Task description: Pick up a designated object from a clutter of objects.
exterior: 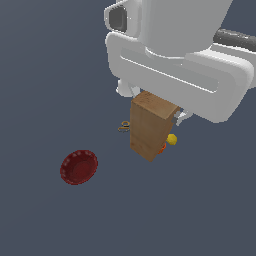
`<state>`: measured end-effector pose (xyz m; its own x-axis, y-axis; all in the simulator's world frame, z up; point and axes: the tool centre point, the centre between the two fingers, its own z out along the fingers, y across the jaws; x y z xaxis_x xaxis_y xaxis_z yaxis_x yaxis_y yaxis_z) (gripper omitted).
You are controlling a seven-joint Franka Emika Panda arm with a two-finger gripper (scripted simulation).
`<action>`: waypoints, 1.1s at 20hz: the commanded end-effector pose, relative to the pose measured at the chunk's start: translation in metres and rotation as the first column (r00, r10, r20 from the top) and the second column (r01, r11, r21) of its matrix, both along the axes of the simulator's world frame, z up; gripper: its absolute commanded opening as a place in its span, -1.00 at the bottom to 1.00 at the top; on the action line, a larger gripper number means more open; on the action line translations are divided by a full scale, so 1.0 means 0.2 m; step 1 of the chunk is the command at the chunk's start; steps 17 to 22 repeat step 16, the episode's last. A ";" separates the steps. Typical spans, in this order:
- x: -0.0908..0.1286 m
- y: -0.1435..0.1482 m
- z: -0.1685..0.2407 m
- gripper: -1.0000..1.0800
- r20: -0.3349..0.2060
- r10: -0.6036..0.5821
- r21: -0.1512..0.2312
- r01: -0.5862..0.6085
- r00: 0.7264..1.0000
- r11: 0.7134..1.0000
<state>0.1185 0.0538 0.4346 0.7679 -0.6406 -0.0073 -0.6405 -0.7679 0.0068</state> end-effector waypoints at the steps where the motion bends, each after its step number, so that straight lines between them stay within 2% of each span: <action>1: 0.03 0.01 0.06 -1.00 0.010 0.000 0.001 0.000 1.000 1.000; 10: 0.08 0.02 0.13 -1.00 0.010 0.000 0.001 0.000 1.000 1.000; 22: 0.09 0.02 0.14 -1.00 0.010 0.000 0.001 0.000 1.000 1.000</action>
